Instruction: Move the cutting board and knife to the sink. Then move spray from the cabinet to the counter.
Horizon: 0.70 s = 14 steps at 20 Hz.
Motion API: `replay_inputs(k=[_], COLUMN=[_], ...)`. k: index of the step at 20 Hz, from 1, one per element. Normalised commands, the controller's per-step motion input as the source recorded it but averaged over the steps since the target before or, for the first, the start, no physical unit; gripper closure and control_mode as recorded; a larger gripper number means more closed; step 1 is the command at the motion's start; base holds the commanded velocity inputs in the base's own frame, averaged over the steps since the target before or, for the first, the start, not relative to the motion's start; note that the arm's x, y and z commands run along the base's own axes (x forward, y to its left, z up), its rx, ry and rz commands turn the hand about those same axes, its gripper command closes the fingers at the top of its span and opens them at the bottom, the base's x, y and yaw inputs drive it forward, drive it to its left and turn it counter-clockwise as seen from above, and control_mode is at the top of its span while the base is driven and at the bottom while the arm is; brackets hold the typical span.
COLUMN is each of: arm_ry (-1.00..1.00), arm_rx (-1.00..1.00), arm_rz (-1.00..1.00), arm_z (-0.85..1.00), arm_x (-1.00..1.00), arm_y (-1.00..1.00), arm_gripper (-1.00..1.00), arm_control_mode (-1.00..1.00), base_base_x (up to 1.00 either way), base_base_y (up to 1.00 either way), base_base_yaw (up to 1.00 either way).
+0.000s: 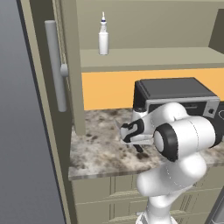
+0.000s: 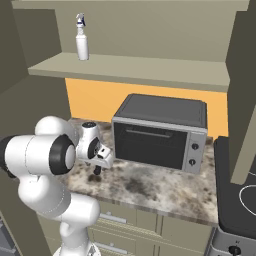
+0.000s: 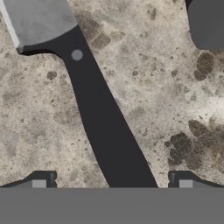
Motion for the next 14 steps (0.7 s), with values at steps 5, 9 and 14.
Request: replay_inputs(k=[5,9,14], arm_ry=[0.00,-0.01,-0.05], arm_rx=[0.00,0.00,0.00], arm_rz=[0.00,0.00,0.00], arm_z=[-0.14,-0.14,-0.12], arm_x=[0.00,0.00,-0.02], arm_y=[0.15,0.20,0.28], arm_gripper=[-1.00,-1.00,-1.00], arm_control_mode=[-1.00,-1.00,-1.00], base_base_x=[0.00,0.00,0.00], base_base_y=[0.00,0.00,0.00], base_base_yaw=[0.00,0.00,0.00])
